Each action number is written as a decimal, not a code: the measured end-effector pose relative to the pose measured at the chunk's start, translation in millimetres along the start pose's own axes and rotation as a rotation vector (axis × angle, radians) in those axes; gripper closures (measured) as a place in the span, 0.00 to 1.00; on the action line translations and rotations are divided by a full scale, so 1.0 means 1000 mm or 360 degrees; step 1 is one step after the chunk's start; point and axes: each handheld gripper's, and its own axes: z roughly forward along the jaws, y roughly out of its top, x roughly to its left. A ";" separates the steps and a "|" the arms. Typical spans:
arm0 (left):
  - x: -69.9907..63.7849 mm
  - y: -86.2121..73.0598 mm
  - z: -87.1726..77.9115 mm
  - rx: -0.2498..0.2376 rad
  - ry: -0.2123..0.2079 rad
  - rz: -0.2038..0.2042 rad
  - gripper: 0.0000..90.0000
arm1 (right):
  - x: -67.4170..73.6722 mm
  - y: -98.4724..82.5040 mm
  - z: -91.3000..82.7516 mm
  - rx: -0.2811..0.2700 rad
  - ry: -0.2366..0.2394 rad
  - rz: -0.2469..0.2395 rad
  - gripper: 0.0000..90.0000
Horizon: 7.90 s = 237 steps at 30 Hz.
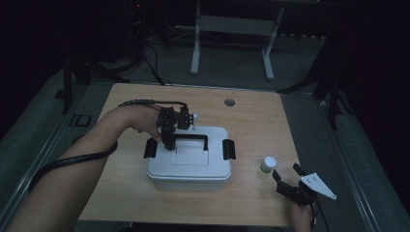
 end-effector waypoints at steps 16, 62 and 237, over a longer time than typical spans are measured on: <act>-0.004 0.011 0.011 0.0089 -0.0085 0.0054 0.80 | 0.000 0.000 0.001 0.0011 0.0003 -0.0003 0.14; -0.008 0.008 -0.023 0.0019 -0.0069 0.0054 0.93 | 0.000 -0.001 0.002 0.0024 0.0002 0.0002 0.14; -0.017 -0.268 0.116 -0.0066 -0.0135 -0.1131 0.29 | -0.014 0.068 0.042 0.1732 0.0334 -0.0252 0.15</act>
